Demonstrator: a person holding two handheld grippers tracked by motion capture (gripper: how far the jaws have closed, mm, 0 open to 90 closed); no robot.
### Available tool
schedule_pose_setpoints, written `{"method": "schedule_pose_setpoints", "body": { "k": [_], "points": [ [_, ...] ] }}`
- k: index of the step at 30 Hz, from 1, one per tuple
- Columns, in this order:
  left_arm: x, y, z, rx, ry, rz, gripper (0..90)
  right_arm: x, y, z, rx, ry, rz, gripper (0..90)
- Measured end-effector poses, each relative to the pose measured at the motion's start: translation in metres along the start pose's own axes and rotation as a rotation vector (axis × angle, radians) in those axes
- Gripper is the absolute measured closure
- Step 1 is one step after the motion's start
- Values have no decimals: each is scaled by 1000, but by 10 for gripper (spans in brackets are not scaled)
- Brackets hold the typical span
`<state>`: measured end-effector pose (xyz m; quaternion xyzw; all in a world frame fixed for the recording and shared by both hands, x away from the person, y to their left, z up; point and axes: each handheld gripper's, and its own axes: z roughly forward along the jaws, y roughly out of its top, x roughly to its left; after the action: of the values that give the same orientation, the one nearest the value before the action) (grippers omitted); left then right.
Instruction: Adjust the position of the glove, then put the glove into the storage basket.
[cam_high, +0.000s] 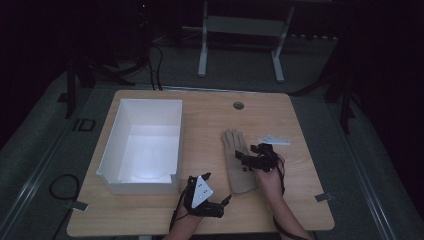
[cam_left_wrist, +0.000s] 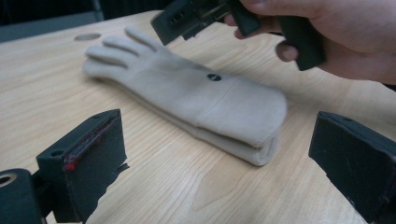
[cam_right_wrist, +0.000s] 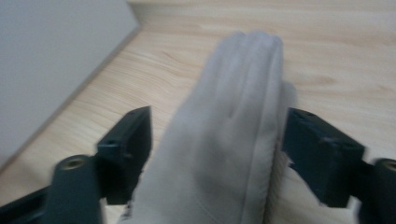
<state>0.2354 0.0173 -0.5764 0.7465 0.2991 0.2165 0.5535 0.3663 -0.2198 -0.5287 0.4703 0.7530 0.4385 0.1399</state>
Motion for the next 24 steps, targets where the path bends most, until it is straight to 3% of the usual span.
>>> {"method": "schedule_pose_setpoints", "body": {
  "k": [5,6,7,9,11,13,16,18,24],
  "points": [
    [3,0,1,-2,-18,-26,39,-8,2,-5,20,30,-34,142],
    [3,1,2,8,-30,-27,40,-11,2,-5,26,59,-40,146],
    [4,2,3,36,-46,-19,45,-12,2,-6,26,72,-45,159],
    [3,2,5,58,-65,-4,58,-16,2,-7,38,87,-100,163],
    [0,3,7,55,-93,33,58,-17,1,-8,44,77,-142,145],
    [-1,4,7,55,-89,41,58,-20,2,-12,64,91,-158,145],
    [-1,7,7,67,-87,28,58,-22,3,-14,78,87,-147,138],
    [1,10,8,88,-112,8,59,-24,6,-16,75,104,-140,137],
    [4,18,12,131,-200,-1,61,-27,17,-19,44,145,-132,110]
  ]
}}
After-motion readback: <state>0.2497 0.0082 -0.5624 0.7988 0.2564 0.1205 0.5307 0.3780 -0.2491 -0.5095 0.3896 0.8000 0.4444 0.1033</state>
